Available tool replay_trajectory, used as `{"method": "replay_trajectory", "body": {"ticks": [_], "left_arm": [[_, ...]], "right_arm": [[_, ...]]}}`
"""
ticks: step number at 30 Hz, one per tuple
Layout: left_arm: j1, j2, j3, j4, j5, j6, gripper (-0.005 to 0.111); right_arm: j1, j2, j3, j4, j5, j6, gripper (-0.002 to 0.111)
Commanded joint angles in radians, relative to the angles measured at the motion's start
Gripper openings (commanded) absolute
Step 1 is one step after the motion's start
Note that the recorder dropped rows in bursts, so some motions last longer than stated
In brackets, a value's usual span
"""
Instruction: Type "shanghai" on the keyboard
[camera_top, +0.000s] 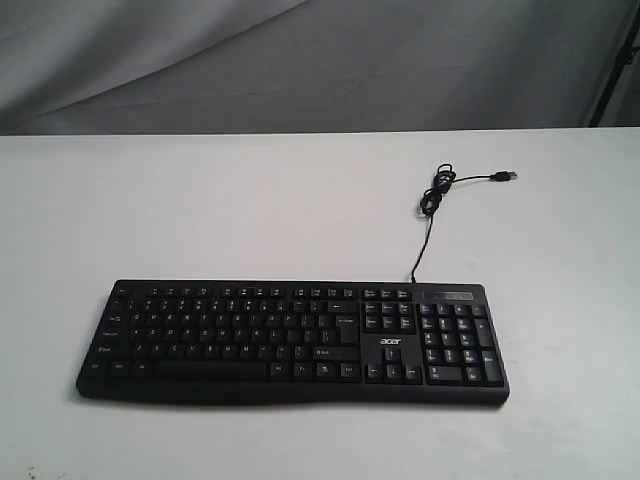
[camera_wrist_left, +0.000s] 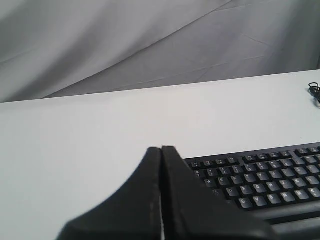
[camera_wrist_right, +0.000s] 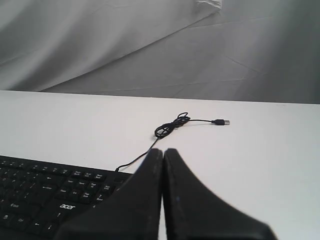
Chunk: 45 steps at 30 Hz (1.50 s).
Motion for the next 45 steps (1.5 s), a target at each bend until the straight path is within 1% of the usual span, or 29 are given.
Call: {"method": "replay_trajectory", "body": {"ticks": [1,20,23,25,28,34,37,40,41,43,45], "left_arm": [[-0.004,-0.003,0.004,0.001,-0.005,-0.003,0.0],[-0.004,-0.003,0.004,0.001,-0.005,-0.003,0.0],[-0.004,-0.003,0.004,0.001,-0.005,-0.003,0.0],[-0.004,-0.003,0.004,0.001,-0.005,-0.003,0.0],[-0.004,-0.003,0.004,0.001,-0.005,-0.003,0.0],[-0.004,-0.003,0.004,0.001,-0.005,-0.003,0.0],[-0.004,-0.003,0.004,0.001,-0.005,-0.003,0.0],[-0.004,-0.003,0.004,0.001,-0.005,-0.003,0.0],[-0.004,-0.003,0.004,0.001,-0.005,-0.003,0.0],[-0.004,-0.003,0.004,0.001,-0.005,-0.003,0.0],[-0.004,-0.003,0.004,0.001,-0.005,-0.003,0.0]], "right_arm": [[-0.004,-0.006,0.003,-0.011,0.0,0.001,0.0],[-0.004,-0.006,0.003,-0.011,0.0,0.001,0.0],[-0.004,-0.006,-0.001,-0.011,0.018,0.001,0.0],[-0.004,0.002,-0.049,-0.011,0.061,0.001,0.0],[-0.004,0.068,-0.143,-0.011,0.112,0.001,0.0],[-0.004,0.271,-0.336,-0.008,0.112,0.001,0.0],[-0.004,0.366,-0.384,-0.008,0.11,0.001,0.0],[0.006,0.44,-0.389,-0.008,0.106,0.001,0.0],[0.013,0.46,-0.389,-0.015,0.082,0.001,0.0],[0.039,0.516,-0.389,-0.029,-0.028,0.014,0.0],[0.081,0.565,-0.389,-0.029,-0.073,0.086,0.0]]}}
